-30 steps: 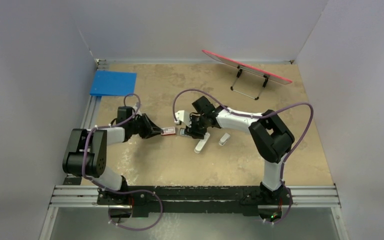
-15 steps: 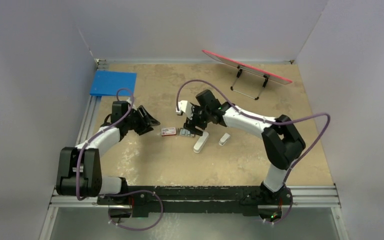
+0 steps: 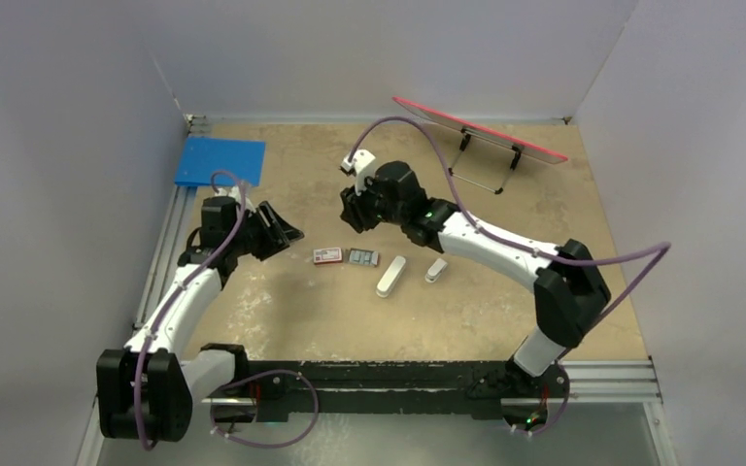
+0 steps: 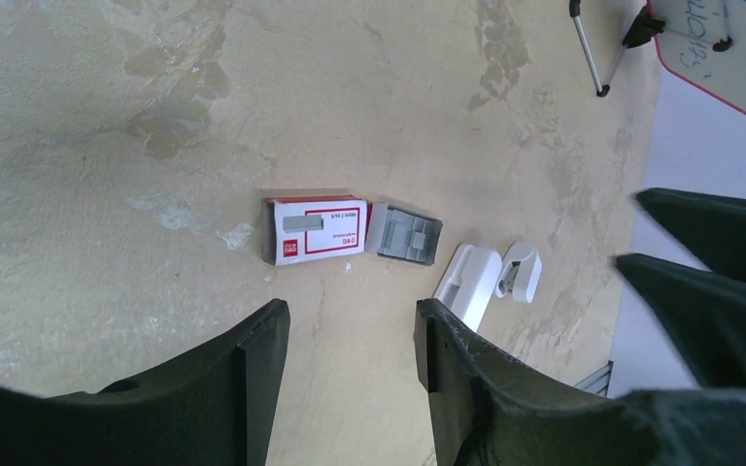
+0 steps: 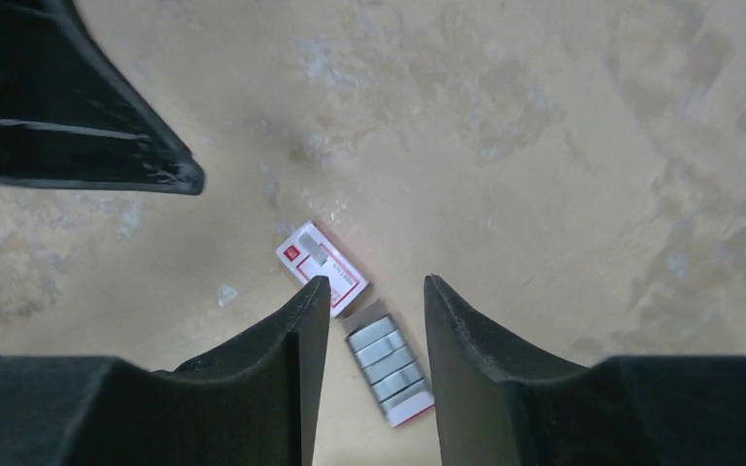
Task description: Load the staples into the stapler
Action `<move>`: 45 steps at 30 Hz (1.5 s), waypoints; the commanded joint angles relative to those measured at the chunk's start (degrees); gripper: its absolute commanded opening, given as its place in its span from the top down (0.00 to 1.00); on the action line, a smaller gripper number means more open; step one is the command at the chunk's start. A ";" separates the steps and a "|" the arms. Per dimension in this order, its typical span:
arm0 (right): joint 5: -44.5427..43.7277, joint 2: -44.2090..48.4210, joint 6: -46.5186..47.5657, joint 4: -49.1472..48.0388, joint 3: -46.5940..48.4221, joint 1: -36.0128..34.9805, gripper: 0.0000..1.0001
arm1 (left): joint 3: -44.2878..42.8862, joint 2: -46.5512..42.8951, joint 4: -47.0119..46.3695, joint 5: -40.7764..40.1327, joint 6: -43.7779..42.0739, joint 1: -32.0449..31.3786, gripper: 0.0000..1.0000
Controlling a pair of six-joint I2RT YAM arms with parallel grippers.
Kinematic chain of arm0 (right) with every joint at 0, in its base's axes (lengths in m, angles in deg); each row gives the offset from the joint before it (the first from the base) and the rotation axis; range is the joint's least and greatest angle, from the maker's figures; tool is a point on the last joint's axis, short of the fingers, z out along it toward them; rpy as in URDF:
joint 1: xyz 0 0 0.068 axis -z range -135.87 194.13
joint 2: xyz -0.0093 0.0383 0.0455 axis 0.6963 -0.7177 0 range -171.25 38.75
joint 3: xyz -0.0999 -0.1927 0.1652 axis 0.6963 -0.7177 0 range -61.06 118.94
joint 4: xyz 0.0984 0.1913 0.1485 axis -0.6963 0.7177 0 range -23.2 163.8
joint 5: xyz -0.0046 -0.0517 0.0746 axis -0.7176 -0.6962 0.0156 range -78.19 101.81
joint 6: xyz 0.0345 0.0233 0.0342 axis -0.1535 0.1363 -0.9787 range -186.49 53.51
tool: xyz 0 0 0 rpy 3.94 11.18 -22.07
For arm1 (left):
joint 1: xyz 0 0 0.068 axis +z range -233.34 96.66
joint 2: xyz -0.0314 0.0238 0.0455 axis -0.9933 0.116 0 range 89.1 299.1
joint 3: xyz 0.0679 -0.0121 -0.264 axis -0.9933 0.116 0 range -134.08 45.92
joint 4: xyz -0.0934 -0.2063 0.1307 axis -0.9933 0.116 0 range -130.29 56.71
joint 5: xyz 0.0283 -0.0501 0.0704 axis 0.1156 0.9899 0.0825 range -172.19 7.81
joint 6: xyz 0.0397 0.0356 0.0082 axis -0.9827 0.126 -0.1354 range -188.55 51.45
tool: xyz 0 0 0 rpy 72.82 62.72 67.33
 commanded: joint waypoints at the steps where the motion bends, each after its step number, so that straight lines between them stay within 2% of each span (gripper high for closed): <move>1: -15.16 -3.05 -20.01 2.01 -1.17 -5.09 0.55 | -2.58 -3.42 1.81 -0.64 -1.87 0.35 0.49; 5: -24.71 -3.38 -33.80 4.20 -4.12 -8.76 0.54 | -3.29 -5.15 2.68 -1.63 -2.48 0.35 0.50; 9: -34.74 -5.30 -41.69 9.62 -3.95 -12.19 0.53 | -3.22 -5.85 2.69 -2.39 -3.14 0.35 0.50; 17: -42.40 -12.77 -54.34 23.29 1.44 -15.69 0.52 | -2.51 -5.90 1.89 -3.57 -3.83 0.35 0.50; 34: -43.83 -19.13 -58.16 24.16 2.34 -16.44 0.53 | -2.51 -4.16 1.73 -3.55 -3.49 0.35 0.50; 36: -43.98 -19.83 -57.56 23.55 2.73 -16.06 0.48 | -2.51 -3.88 1.58 -3.39 -3.39 0.31 0.50; 41: -39.81 -22.30 -53.32 18.68 2.12 -11.63 0.25 | -2.51 -3.34 1.44 -3.13 -3.31 0.26 0.54; 43: -38.89 -23.00 -51.15 16.57 1.98 -10.15 0.22 | -2.51 -3.03 1.37 -3.06 -3.31 0.32 0.54; 45: -38.73 -23.44 -48.93 14.49 2.12 -9.35 0.24 | -2.60 -2.72 1.33 -3.02 -3.31 0.30 0.54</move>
